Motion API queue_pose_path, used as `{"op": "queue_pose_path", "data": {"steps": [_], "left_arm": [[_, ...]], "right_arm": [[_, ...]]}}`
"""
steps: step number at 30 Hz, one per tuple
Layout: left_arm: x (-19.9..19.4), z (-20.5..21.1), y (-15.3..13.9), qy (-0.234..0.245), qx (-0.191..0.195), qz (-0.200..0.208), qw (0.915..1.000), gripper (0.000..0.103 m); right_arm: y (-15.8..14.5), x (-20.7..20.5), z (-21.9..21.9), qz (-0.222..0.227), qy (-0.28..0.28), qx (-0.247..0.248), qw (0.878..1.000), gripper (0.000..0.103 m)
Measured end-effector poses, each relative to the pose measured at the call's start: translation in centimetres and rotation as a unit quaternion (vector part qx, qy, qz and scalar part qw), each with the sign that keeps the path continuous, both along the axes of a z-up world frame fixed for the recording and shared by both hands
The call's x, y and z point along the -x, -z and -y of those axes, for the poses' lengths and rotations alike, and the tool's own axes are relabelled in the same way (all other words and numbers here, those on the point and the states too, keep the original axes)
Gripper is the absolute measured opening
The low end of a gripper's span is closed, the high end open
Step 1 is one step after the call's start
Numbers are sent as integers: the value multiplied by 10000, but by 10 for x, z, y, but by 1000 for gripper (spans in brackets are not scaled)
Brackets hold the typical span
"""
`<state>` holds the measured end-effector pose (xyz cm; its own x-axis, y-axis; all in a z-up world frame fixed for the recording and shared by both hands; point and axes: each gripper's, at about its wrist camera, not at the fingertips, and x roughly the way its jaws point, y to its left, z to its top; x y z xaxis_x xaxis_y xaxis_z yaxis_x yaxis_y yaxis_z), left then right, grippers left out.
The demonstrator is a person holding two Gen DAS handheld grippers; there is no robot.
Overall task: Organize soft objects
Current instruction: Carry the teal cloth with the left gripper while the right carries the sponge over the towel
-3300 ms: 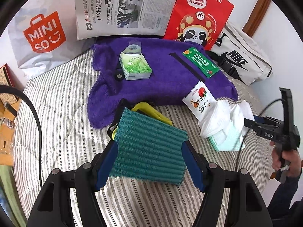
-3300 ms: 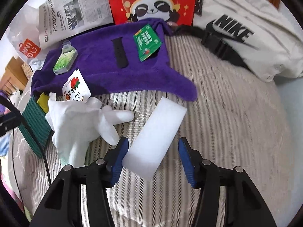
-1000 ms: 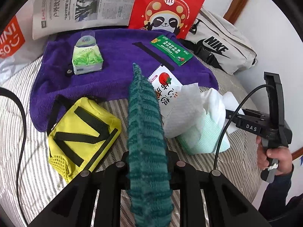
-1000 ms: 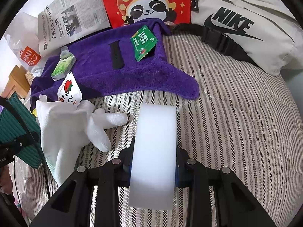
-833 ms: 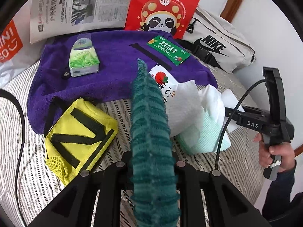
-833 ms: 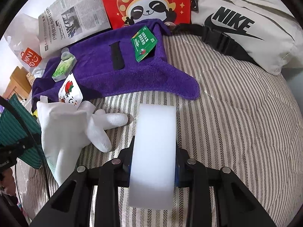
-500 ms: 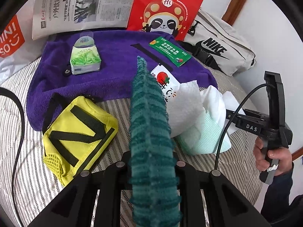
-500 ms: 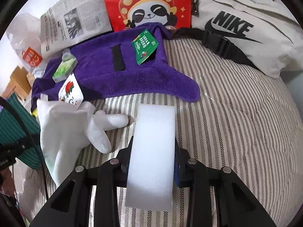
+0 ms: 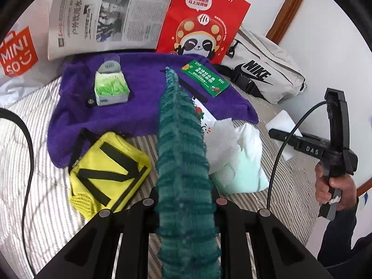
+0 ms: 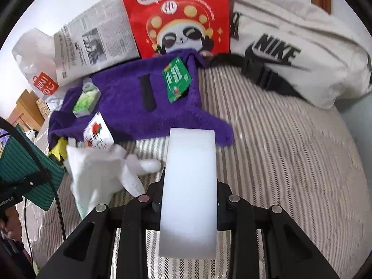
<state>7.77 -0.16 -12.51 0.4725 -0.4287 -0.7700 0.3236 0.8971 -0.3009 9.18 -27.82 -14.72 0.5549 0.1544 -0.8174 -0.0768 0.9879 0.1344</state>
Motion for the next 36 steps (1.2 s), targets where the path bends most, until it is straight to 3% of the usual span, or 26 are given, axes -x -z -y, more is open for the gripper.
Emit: {"op": "queue_pose_path", "data": {"steps": [15,26,36], "left_arm": [[-29,-26,-37,-291,-113,360,9989,18],[-80,-43,-36,-604,-15,299,9977,18],[-123,-30,-24,-493,11,143,9987,18]], "right_arm": [[-39,-44,-28,441,-517,9,9977,30],[-34,-101,-39,372,-643,148,9971,30],[-13,-137,-36,109,-650,146,9977,30]]}}
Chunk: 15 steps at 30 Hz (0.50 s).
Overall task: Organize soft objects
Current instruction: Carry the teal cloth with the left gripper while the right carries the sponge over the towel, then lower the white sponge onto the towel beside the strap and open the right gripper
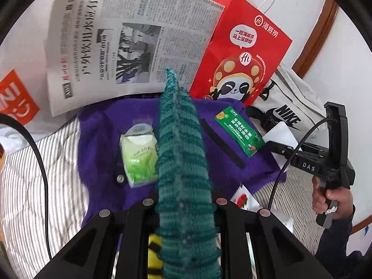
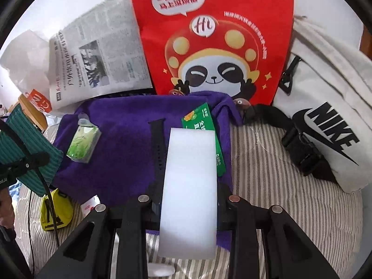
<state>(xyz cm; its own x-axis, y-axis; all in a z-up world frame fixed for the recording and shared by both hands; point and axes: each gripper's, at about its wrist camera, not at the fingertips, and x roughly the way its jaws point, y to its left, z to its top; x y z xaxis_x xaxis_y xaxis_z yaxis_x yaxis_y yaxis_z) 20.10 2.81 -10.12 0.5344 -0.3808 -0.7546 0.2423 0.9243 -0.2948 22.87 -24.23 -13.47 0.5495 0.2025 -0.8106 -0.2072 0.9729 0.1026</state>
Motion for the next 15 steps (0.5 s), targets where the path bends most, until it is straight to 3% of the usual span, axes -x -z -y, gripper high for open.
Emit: {"op": "queue_pose_path", "data": {"steps": [15], "left_arm": [[-41,24,13,227,-51,-189,9996,18]], "right_arm": [[38,-28,-26,-313,-462,403,9976,30]]}}
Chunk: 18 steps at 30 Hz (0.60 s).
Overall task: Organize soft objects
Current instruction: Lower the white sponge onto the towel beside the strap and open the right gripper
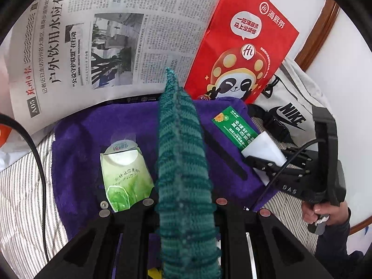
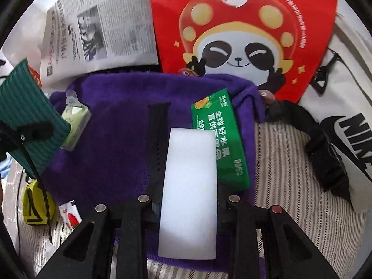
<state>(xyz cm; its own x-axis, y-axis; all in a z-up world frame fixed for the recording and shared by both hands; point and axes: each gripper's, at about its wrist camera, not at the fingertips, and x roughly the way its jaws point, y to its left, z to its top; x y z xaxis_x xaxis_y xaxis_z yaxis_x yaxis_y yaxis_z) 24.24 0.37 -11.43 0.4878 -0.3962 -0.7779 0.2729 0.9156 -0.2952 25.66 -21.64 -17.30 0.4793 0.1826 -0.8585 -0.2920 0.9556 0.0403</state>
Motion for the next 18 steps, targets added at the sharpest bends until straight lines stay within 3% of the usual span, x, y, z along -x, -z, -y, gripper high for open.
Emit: {"op": "queue_pose_path", "data": {"steps": [12,18], "left_arm": [[-4,5,13,74,58,-69,9999,18],[-9,8,22,57,82,-136,9999,18]], "right_arm": [[13,2,-10,39,-138,84,9999,32],[11,4,-7,-54,-221,-239,9995,54]]}}
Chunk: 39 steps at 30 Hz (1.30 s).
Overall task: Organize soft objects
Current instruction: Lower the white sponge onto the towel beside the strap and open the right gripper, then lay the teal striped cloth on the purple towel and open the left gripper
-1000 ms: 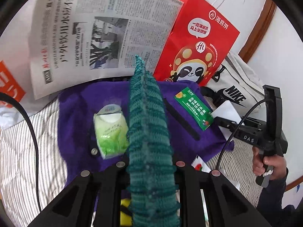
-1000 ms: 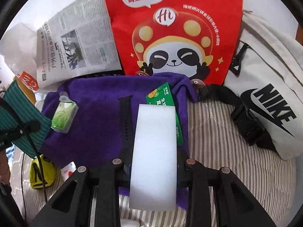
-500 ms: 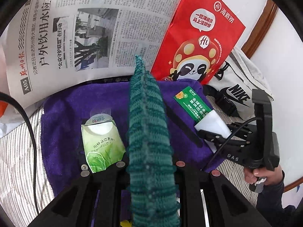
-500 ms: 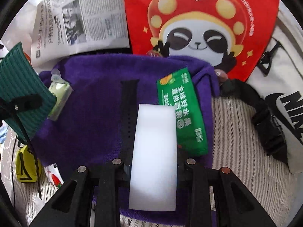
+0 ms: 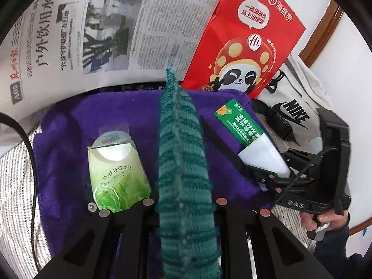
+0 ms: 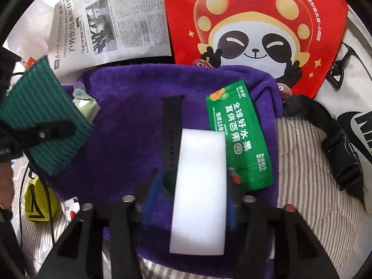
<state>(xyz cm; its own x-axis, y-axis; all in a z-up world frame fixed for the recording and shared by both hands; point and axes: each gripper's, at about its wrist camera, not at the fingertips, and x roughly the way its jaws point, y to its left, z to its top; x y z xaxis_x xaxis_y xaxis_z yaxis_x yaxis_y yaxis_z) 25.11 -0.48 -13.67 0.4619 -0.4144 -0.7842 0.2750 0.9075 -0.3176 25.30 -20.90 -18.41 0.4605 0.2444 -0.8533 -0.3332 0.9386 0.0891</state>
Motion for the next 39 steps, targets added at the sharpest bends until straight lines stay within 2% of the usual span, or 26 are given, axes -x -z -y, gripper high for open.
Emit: {"op": "queue_pose_path", "data": {"steps": [7,20,26,28,32,39], "left_arm": [[-3,4,12,7,-145,-58,9999,18],[-3,14,22,99,-645,-121,9978,21],[2,10,20,67,-718,-276,9970,33],[6,10,19,74,-781,-340,9963,43],[16,9,13,112,-923,-309,9952,44],[28,1,10,159,-934,-417,9946,46]], "right_arm": [[-10,9,-10,293,-59,323,9990,56],[-39,17,1,647,33,232,9976,57],[-50,17,8,720,72,157,9973,58],[-52,16,7,723,73,130,9973,58],[-55,19,3,763,12,148,9970,58],[-59,31,2,842,-43,213,9962,58]]}}
